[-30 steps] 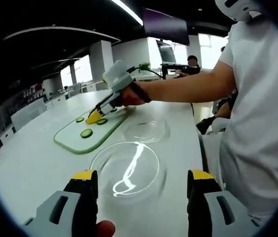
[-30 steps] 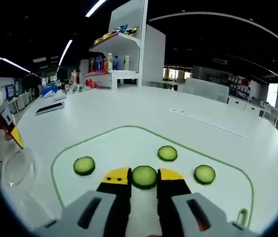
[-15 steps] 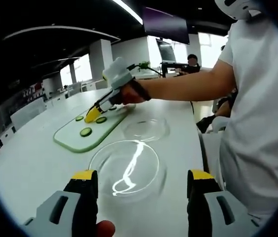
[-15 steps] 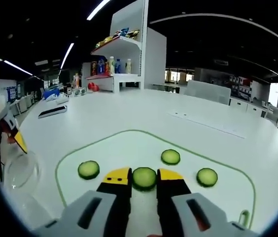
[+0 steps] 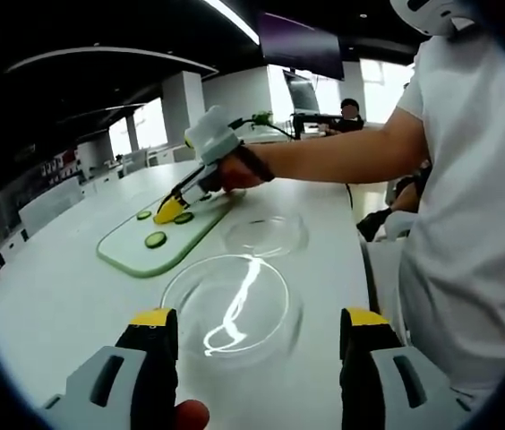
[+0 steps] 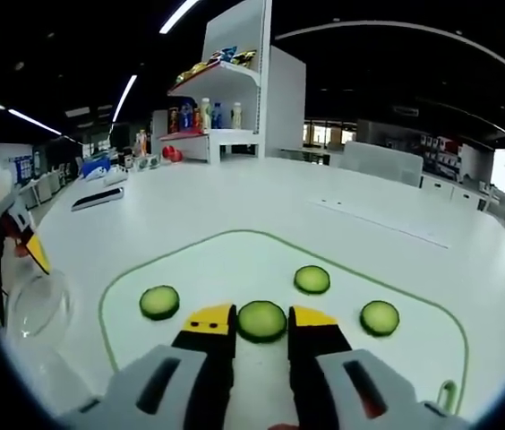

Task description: Open the petri dish lid, add cucumber slices into the petri dish, and close the lid

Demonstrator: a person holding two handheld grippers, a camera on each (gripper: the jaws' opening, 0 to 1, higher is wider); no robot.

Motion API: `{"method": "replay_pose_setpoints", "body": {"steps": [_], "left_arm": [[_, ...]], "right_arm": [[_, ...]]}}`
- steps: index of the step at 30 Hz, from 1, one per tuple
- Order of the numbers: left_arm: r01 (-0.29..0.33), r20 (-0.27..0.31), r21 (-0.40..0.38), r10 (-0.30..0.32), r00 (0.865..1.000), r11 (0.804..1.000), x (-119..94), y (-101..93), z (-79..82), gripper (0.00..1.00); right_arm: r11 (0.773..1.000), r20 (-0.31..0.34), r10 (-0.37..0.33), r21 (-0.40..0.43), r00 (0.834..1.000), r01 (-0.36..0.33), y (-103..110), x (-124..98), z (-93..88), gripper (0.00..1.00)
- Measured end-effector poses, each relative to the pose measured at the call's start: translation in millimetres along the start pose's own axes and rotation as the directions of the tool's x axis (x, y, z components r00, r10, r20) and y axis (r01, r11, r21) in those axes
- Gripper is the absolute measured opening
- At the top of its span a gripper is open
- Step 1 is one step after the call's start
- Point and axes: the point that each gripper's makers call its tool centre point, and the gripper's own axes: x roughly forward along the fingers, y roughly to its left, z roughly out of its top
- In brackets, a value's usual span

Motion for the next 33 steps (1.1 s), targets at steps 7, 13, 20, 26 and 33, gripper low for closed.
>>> {"method": "replay_pose_setpoints", "body": {"steps": [7,13,20,26,33], "left_arm": [[-0.003,0.0,0.002,0.003,1.0,1.0,-0.4,0.7,-1.0,0.72],[-0.002,0.0,0.001,0.002,1.0,1.0,-1.2,0.2,-0.9,0.72],[-0.002,0.001,0.006,0.002,1.0,1.0,-1.0,-0.5,-0.4,0.72],[-0.004,-0.001,0.01,0.004,1.0,1.0,-2.5,0.6,-1.6,0.72],[-0.004,-0.002,0.012,0.004,1.0,1.0,-2.6,1.1,-1.9,0.72]], "right_arm": [[1.0,-0.017,0.024,0.016,1.0,-0.023,3.7,2.0,0.0,0.29],[1.0,-0.021,0.01,0.022,1.0,-0.01,1.2,3.5,0.1,0.23],[1.0,-0.03,0.008,-0.001,1.0,-0.008,1.4,1.9,0.2,0.21],[1.0,-0.026,0.007,-0.029,1.0,-0.008,3.2,0.3,2.5,0.2],[1.0,-0.014,0.009,-0.019,1.0,-0.009,4.1,-1.0,6.4,0.2]]}}
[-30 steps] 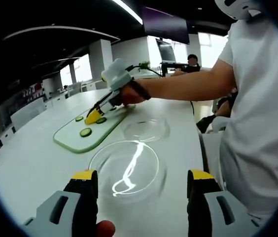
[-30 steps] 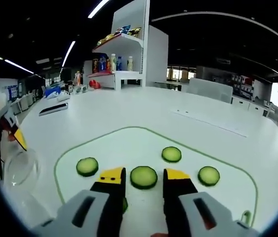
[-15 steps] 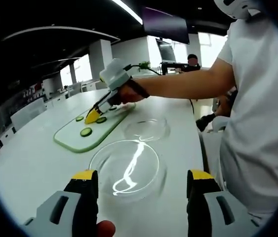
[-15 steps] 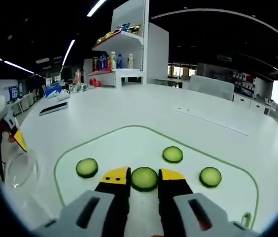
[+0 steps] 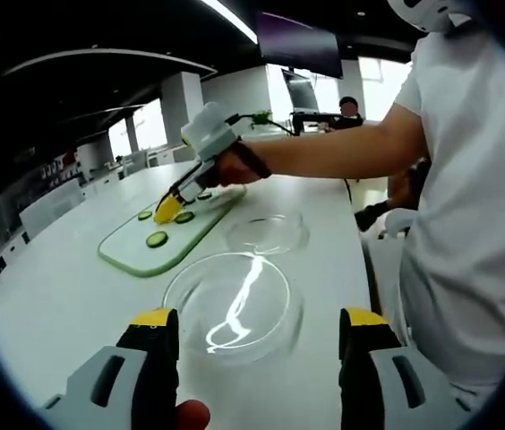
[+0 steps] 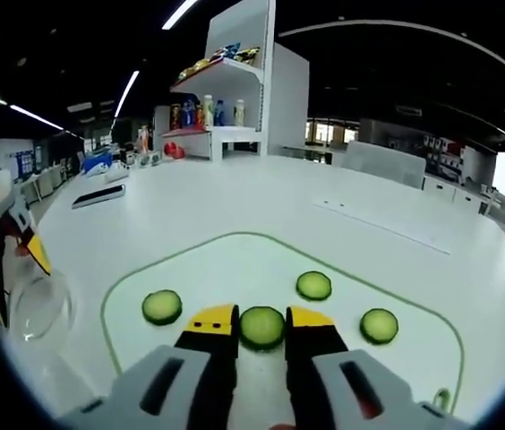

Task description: Open the petri dish lid, add cucumber slices into the petri dish, and close the lid

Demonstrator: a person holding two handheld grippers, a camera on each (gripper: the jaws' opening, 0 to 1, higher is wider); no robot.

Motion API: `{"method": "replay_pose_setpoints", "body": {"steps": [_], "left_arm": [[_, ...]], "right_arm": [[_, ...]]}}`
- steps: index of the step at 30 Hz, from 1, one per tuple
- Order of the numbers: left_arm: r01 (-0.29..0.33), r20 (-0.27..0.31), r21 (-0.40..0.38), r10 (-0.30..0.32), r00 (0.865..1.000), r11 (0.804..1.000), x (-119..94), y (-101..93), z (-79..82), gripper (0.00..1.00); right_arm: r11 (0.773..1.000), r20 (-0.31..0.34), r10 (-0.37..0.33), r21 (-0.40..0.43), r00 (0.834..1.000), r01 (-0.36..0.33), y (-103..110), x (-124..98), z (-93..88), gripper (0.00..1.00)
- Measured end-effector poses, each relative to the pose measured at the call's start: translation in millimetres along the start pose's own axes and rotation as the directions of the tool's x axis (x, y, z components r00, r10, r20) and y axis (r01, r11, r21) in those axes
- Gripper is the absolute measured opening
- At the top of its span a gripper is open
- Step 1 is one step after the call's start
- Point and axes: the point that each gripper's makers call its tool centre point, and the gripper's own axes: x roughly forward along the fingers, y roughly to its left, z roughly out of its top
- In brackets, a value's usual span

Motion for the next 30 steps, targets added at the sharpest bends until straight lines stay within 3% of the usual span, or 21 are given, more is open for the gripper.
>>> {"method": "replay_pose_setpoints", "body": {"steps": [30], "left_arm": [[0.002,-0.005,0.005,-0.002,1.0,1.0,2.5,-0.1,0.7,0.72]], "right_arm": [[1.0,0.025,0.02,-0.016,0.999,-0.02,1.2,-11.0,5.5,0.21]]}}
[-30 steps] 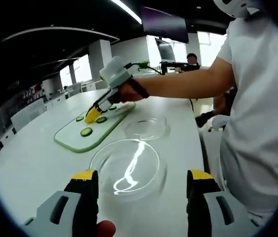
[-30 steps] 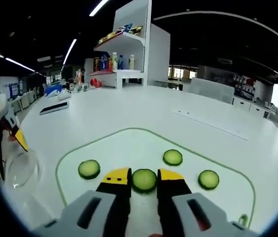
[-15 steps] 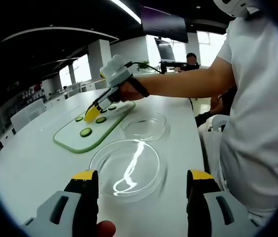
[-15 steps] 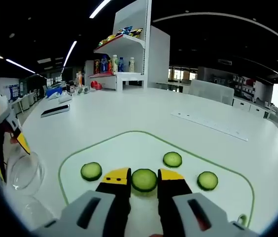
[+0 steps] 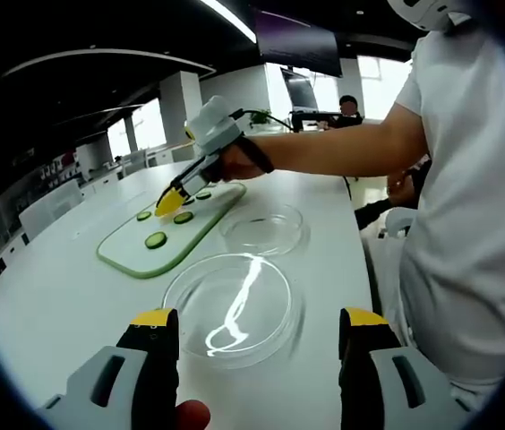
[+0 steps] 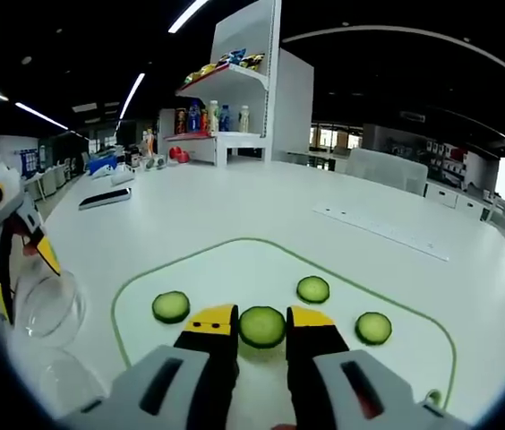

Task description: Open the petri dish lid, add cucumber slices into the petri dish, and close the lid

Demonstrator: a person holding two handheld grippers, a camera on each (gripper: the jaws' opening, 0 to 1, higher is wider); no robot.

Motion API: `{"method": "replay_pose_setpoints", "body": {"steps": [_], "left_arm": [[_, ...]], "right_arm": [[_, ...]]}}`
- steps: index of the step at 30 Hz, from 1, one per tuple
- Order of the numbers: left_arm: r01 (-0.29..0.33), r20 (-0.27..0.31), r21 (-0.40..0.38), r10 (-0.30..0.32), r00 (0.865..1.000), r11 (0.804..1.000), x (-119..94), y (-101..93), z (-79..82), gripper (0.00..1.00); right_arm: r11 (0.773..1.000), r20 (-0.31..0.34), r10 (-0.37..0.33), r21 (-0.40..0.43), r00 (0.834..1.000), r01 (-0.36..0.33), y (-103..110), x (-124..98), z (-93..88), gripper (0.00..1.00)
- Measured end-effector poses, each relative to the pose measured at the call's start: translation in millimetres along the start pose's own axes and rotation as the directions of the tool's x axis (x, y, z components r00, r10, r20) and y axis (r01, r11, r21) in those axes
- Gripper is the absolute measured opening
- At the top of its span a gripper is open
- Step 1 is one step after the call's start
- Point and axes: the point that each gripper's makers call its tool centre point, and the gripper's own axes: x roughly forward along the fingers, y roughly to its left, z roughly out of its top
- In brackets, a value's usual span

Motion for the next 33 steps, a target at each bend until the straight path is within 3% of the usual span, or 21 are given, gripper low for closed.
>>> {"method": "replay_pose_setpoints", "body": {"steps": [24,27,33], "left_arm": [[-0.009,0.009,-0.003,0.009,1.0,1.0,-1.7,-0.4,3.9,0.73],[-0.008,0.01,-0.002,0.008,1.0,1.0,-2.0,-0.4,3.6,0.73],[-0.01,0.013,-0.001,0.01,1.0,1.0,-1.8,-0.8,5.2,0.73]], "right_arm": [[0.996,0.041,0.059,-0.065,0.997,-0.057,15.9,-19.7,12.1,0.2],[0.993,0.043,0.045,-0.106,0.998,-0.041,14.3,-23.2,13.2,0.02],[0.995,0.05,0.049,-0.091,0.998,-0.045,11.7,-25.0,14.8,0.08]]}}
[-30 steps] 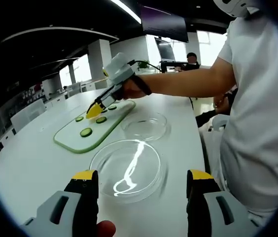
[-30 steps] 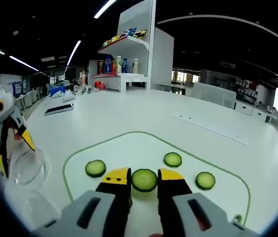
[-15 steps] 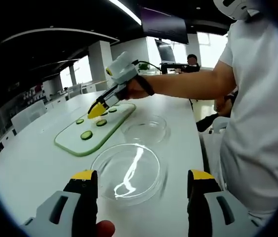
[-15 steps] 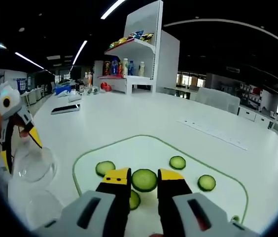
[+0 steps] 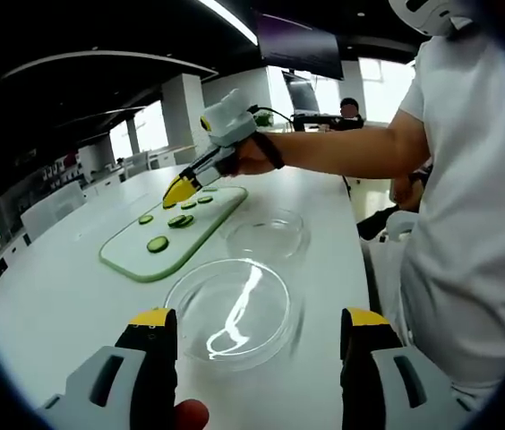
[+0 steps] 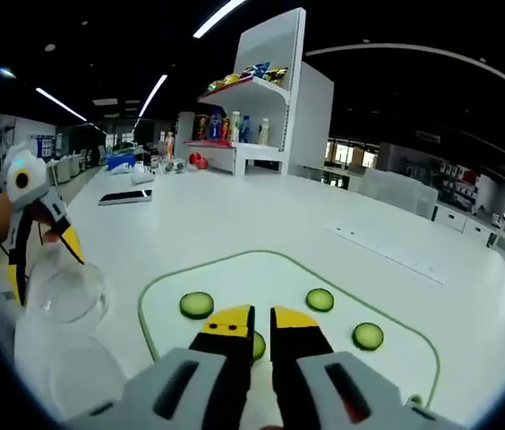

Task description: Open the petri dish lid, add cucumber slices into the petri dish, and close the lid

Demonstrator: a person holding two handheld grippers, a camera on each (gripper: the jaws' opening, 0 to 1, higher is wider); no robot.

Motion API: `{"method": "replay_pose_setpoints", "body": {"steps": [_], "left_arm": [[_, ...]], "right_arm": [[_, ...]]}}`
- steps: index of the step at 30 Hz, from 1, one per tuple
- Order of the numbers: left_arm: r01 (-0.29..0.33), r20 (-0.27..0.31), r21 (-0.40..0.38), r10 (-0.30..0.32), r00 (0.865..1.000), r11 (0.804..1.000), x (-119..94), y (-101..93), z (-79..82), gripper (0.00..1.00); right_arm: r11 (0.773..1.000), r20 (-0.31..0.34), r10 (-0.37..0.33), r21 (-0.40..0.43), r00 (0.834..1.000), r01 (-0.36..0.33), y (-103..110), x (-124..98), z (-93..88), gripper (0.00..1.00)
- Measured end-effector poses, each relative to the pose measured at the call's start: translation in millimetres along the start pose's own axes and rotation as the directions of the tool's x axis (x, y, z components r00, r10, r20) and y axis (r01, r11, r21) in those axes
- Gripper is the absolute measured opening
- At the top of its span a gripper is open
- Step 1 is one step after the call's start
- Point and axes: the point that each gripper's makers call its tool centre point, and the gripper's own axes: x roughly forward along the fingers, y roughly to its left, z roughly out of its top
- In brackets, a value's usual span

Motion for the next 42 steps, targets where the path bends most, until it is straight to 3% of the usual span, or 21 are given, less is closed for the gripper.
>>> {"method": "replay_pose_setpoints", "body": {"steps": [13,22,42], "left_arm": [[0.0,-0.011,0.001,0.0,1.0,1.0,0.7,0.2,-3.0,0.73],[0.002,-0.005,-0.003,-0.002,1.0,1.0,1.5,0.3,-1.1,0.73],[-0.001,-0.008,-0.005,0.001,1.0,1.0,0.2,1.3,-5.2,0.73]], "right_arm": [[0.999,-0.036,0.049,0.019,0.998,-0.048,10.4,6.2,-12.9,0.21],[0.994,-0.046,0.086,0.076,0.995,-0.082,13.8,9.4,-17.7,0.25],[0.993,-0.084,0.098,0.078,0.992,-0.091,18.9,13.5,-28.9,0.26]]}}
